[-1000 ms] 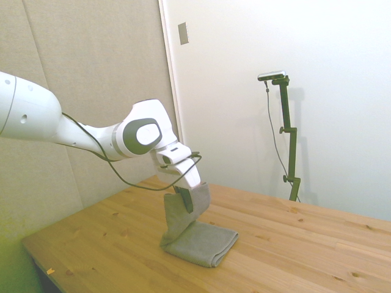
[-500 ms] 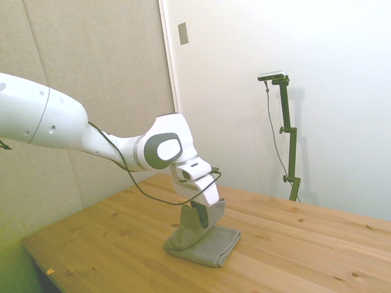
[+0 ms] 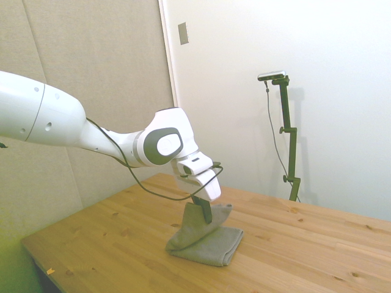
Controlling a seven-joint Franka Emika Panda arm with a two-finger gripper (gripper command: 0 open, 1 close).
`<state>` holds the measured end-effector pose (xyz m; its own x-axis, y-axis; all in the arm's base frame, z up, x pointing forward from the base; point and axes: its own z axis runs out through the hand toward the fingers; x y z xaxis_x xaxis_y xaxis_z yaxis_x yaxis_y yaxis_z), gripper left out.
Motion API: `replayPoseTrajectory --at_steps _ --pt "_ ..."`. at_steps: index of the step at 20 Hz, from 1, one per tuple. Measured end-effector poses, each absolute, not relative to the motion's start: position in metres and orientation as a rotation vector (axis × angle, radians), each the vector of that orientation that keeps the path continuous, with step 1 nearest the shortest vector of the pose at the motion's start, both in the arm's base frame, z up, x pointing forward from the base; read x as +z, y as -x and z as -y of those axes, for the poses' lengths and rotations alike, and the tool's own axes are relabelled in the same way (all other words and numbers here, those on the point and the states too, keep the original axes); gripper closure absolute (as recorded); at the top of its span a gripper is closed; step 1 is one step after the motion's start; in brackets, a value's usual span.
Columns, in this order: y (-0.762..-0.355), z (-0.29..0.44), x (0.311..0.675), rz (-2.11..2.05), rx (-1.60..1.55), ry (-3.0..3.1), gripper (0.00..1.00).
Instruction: Fold the towel
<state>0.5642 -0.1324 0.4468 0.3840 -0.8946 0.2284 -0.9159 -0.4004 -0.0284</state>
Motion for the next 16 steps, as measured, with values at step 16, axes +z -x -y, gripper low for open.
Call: replayPoseTrajectory --at_steps 16 --pt "-0.421 0.044 0.478 1.331 0.132 -2.909 0.00"
